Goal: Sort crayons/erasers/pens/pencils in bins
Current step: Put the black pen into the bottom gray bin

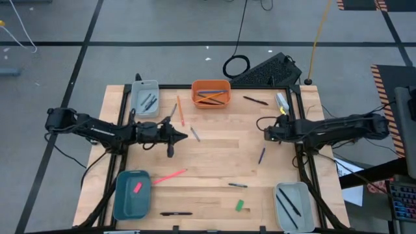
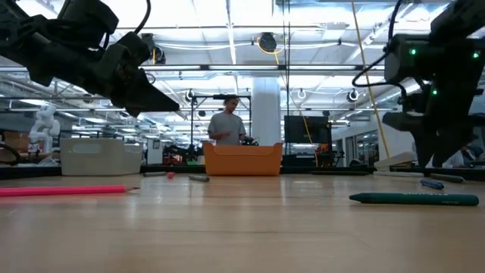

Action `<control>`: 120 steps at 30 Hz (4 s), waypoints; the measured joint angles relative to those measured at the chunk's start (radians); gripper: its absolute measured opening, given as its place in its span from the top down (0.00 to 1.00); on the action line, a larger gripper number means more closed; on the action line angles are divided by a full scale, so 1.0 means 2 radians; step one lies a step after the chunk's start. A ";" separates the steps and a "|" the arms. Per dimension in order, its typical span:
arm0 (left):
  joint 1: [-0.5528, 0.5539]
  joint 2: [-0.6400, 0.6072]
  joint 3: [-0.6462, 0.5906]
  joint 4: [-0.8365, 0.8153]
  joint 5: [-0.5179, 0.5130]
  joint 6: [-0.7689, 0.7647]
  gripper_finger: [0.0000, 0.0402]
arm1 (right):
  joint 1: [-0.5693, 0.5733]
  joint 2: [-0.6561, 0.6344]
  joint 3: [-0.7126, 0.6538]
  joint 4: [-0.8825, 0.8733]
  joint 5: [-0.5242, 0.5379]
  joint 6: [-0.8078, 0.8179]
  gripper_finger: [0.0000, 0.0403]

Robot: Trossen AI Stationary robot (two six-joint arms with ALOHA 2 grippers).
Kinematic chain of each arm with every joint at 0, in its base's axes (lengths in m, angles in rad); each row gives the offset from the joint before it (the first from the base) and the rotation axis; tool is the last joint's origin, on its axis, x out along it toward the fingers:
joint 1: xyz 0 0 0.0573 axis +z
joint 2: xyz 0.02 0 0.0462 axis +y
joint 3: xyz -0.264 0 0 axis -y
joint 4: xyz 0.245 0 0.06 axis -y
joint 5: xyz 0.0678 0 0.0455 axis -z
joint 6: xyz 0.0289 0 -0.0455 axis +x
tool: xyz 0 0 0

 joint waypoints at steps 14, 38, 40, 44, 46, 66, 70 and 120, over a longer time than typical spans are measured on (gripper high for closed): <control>0.000 0.000 0.000 -0.007 -0.002 -0.002 0.96 | -0.085 0.001 -0.004 -0.004 0.014 -0.118 0.84; -0.001 0.000 0.000 -0.019 -0.005 -0.001 0.97 | -0.200 0.152 0.026 0.019 -0.023 -0.288 1.00; -0.001 0.000 0.000 -0.018 -0.005 -0.001 0.98 | -0.200 0.147 0.026 0.032 -0.023 -0.297 1.00; -0.001 0.000 0.000 -0.019 -0.005 -0.001 0.99 | -0.199 0.134 0.026 0.057 -0.025 -0.324 1.00; -0.001 0.000 0.000 -0.018 -0.007 -0.006 0.98 | -0.199 0.127 0.026 0.076 -0.036 -0.338 1.00; -0.002 0.000 0.000 -0.018 -0.009 -0.021 0.98 | -0.196 0.059 0.026 0.136 -0.156 -0.570 0.61; -0.002 0.000 0.000 -0.017 -0.009 -0.022 0.96 | -0.182 0.050 0.026 0.143 -0.205 -0.593 0.52; -0.021 0.000 0.000 -0.017 -0.009 0.003 0.97 | -0.118 0.258 0.135 -0.002 -0.129 -0.861 0.72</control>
